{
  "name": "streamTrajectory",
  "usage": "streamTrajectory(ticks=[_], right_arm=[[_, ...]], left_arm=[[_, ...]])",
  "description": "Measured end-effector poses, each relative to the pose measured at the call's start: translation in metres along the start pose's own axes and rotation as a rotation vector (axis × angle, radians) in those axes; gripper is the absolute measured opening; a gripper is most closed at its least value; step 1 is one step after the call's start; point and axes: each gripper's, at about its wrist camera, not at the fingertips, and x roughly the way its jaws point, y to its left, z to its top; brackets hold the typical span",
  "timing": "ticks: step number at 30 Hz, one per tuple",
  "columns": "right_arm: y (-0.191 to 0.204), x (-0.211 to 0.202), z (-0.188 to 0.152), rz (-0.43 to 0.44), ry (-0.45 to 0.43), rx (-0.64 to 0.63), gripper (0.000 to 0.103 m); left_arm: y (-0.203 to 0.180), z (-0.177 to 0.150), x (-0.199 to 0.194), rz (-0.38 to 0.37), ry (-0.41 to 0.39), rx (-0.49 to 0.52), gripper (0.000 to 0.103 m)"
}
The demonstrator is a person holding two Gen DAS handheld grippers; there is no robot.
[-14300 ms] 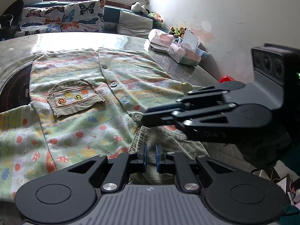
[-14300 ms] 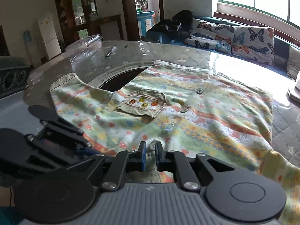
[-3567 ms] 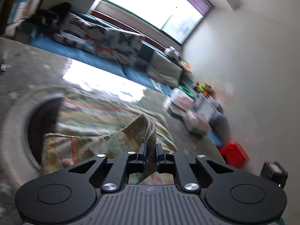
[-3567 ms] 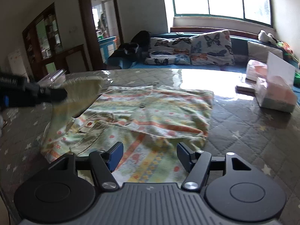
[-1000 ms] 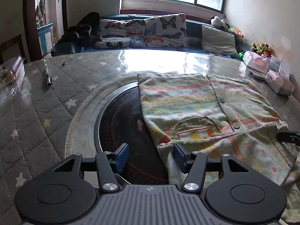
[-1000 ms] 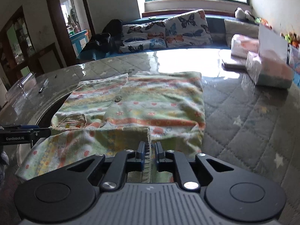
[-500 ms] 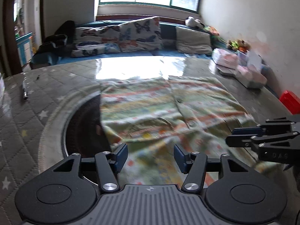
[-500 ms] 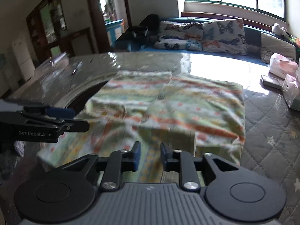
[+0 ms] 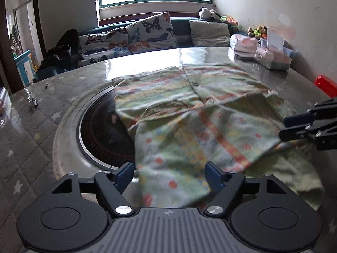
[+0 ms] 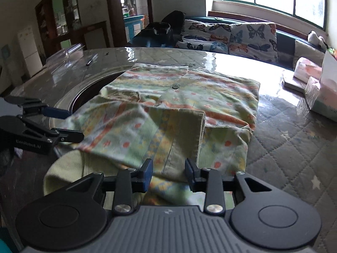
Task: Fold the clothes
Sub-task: 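Release the hem with the right gripper while the left gripper grasps the green corduroy sleeve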
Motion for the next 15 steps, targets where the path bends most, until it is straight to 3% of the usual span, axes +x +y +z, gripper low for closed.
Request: streamTrajectory(ticks=[6, 15], right_arm=[[-0.004, -0.015, -0.001, 0.006, -0.013, 0.012, 0.037], [-0.008, -0.035, -0.012, -0.015, -0.006, -0.03, 0.048]], left_arm=[[-0.007, -0.008, -0.028, -0.01, -0.034, 0.088, 0.078], [-0.052, -0.033, -0.056, -0.1, -0.116, 0.392, 0.078]])
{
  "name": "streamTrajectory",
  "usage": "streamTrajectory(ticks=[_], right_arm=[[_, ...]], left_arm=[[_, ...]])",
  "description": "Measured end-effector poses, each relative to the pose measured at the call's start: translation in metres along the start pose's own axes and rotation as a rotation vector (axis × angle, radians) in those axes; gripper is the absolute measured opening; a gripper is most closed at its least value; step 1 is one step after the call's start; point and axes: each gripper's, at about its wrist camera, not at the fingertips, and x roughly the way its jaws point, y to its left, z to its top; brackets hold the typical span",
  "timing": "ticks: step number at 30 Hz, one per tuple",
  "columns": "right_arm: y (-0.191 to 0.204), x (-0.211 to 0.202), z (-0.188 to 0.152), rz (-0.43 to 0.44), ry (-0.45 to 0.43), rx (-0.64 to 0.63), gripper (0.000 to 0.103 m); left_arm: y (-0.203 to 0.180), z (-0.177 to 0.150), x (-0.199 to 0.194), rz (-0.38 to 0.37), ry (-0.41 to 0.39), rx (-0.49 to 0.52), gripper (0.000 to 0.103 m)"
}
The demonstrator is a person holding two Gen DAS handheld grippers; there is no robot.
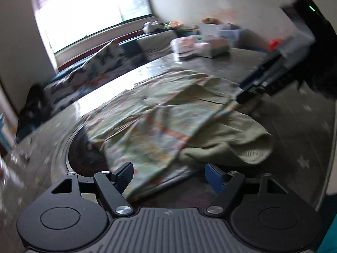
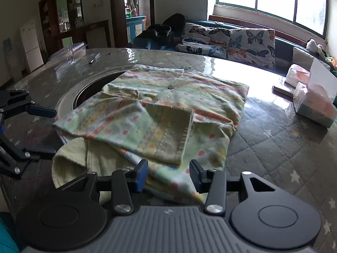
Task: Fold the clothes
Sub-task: 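Release the hem with the right gripper while the left gripper grasps the green corduroy sleeve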
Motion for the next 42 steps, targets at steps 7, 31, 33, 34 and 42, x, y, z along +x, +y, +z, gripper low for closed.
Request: streamTrajectory(ticks=[7, 31, 33, 34, 42], right_arm=[[0.002, -0.013, -0.008, -0.013, 0.004, -0.034, 0.051], [0.024, -0.008, -0.001, 0.1, -0.055, -0.167, 0.056], [0.029, 0.0, 0.006, 0.115, -0.069, -0.168, 0.053], [0.031, 0.004, 0.009, 0.124, -0.073, -0.164, 0.052], [0.026, 0.022, 0.032, 0.162, -0.087, -0.034, 0.015]], left_arm=[[-0.03, 0.006, 0.012, -0.047, -0.073, 0.129, 0.078], [0.043, 0.06, 0.03, -0.171, -0.145, -0.245, 0.01], [0.045, 0.061, 0.032, -0.173, -0.141, -0.253, 0.01], [0.045, 0.061, 0.032, -0.175, -0.139, -0.258, 0.01], [0.049, 0.047, 0.024, -0.132, -0.118, -0.266, 0.045]])
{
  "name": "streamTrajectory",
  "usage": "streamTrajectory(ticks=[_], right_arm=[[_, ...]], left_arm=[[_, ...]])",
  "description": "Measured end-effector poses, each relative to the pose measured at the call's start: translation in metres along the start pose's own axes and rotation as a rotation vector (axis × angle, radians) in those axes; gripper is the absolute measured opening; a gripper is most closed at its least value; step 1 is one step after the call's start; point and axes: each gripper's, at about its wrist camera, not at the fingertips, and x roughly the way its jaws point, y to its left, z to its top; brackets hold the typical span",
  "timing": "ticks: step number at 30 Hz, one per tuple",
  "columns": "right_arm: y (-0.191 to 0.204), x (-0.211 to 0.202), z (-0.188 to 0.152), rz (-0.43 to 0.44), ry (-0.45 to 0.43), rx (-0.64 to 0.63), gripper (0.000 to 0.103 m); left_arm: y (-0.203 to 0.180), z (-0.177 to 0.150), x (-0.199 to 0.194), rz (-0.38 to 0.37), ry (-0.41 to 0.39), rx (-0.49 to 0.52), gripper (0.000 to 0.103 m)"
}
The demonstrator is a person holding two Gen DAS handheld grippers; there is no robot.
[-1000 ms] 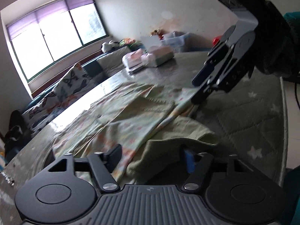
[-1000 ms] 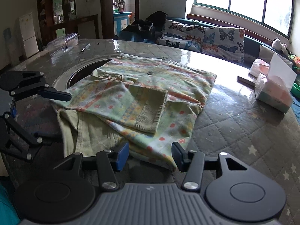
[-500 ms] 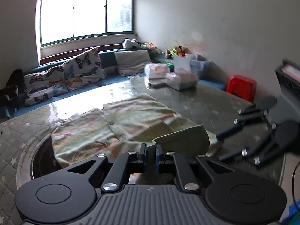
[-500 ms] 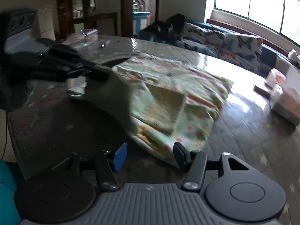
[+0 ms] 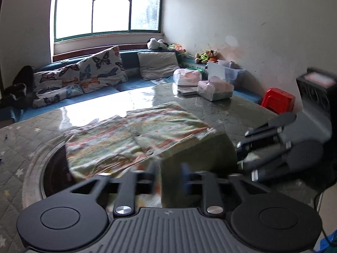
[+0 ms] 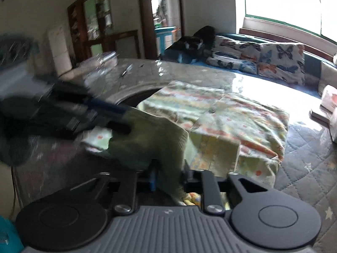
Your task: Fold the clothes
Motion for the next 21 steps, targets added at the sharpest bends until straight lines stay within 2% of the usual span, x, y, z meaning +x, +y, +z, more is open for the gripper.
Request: streamTrajectory(ticks=[1, 4, 8, 13, 15, 17, 19, 21], right_arm=[[-0.003, -0.001, 0.003, -0.002, -0.008, 0.023, 0.015], [-0.013, -0.003, 0.012, -0.003, -0.036, 0.083, 0.01], [-0.016, -0.003, 0.019, -0.006, -0.059, 0.088, 0.008], [-0.016, -0.004, 0.021, -0.006, -0.074, 0.095, 0.007], [-0.016, -0.005, 0.02, -0.008, -0.079, 0.104, 0.006], [-0.016, -0.007, 0.016, -0.008, -0.086, 0.117, 0.005], [-0.015, -0.011, 0.013, -0.005, -0.098, 0.125, 0.005], [-0.012, -0.017, 0.01, -0.003, -0.113, 0.127, 0.004]], left_arm=[[0.0, -0.003, -0.004, 0.013, -0.001, 0.004, 0.053], [-0.002, -0.016, -0.015, 0.031, 0.011, 0.056, 0.056], [-0.008, -0.032, -0.017, 0.07, 0.043, 0.161, 0.057], [-0.006, -0.044, -0.008, 0.136, 0.061, 0.238, 0.056], [-0.004, -0.047, -0.004, 0.154, 0.066, 0.26, 0.045], [-0.001, -0.049, -0.003, 0.166, 0.071, 0.271, 0.023], [0.001, -0.049, -0.007, 0.164, 0.066, 0.258, 0.013], [0.001, -0.048, -0.014, 0.158, 0.053, 0.245, 0.011]])
